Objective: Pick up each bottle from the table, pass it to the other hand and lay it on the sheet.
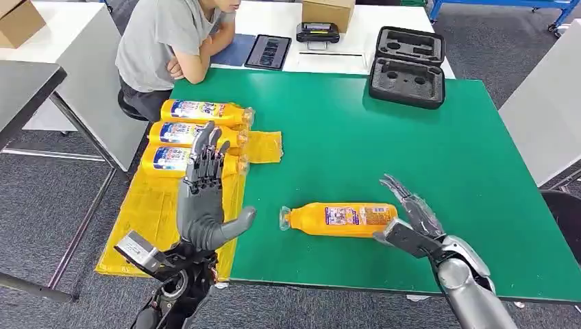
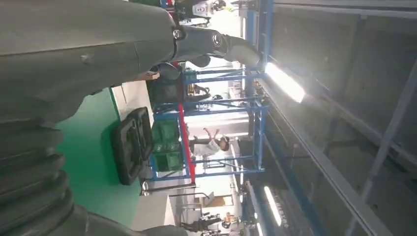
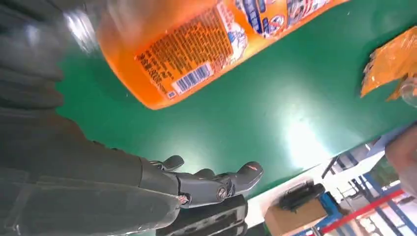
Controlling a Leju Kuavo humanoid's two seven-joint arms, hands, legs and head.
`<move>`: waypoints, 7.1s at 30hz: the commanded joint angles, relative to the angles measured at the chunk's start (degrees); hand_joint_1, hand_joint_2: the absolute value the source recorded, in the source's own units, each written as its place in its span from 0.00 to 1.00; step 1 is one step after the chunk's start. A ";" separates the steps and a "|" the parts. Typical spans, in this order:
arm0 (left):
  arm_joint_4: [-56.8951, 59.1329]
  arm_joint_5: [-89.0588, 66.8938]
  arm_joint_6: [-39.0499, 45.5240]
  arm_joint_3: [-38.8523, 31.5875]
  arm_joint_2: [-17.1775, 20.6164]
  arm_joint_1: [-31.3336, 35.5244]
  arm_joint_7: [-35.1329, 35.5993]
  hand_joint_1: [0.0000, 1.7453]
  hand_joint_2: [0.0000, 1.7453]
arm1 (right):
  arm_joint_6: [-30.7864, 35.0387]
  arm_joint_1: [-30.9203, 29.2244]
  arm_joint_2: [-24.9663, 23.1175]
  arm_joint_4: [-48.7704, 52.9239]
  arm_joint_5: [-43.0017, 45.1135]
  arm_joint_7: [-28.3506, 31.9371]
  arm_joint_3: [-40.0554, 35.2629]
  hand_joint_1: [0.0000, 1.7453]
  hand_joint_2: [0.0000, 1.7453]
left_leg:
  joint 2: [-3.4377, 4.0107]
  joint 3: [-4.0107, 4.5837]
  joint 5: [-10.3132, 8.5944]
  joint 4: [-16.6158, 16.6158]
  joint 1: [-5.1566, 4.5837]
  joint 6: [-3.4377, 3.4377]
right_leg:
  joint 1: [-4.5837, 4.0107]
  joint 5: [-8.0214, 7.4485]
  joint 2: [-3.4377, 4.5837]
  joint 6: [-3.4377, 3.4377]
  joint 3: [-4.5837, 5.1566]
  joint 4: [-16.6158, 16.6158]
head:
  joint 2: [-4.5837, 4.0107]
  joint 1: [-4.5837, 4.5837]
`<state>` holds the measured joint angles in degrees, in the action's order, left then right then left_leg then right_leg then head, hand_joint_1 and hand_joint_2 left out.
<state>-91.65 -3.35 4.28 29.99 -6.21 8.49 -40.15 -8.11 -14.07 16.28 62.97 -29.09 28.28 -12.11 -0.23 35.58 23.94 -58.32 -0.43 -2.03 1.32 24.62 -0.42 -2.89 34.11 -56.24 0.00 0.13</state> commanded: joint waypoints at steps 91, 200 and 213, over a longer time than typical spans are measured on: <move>5.57 0.12 -0.24 2.80 -0.42 3.90 0.15 0.00 1.00 | -4.37 -1.87 3.87 -6.55 -1.64 -2.36 -5.68 0.00 1.00 | -0.09 -0.24 0.07 0.03 0.09 0.13 | -0.10 0.08 -0.08 0.15 -0.30 0.10 | 0.00 -0.02; 6.80 0.64 1.71 5.53 -0.56 5.95 0.15 0.00 1.00 | -6.37 -12.68 2.90 -23.32 -3.77 -0.35 -9.62 1.00 1.00 | 0.00 -0.14 0.03 0.01 0.04 0.07 | -0.04 0.02 0.01 0.09 -0.16 0.04 | 0.00 0.00; 6.52 0.44 2.35 4.71 -0.38 5.76 0.15 0.00 1.00 | -5.84 -14.72 1.43 -25.95 -3.03 0.69 -10.02 1.00 1.00 | 0.05 -0.14 0.02 0.00 0.04 0.05 | -0.05 0.00 0.05 0.08 -0.15 0.04 | 0.00 -0.02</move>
<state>-87.73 -2.93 6.03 34.23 -7.41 12.49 -40.15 -14.40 -24.90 19.52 43.80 -33.03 28.20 -20.59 -0.23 35.57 23.91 -58.34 -0.44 -2.08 1.33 24.61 -0.42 -2.91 34.10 -56.24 0.00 0.11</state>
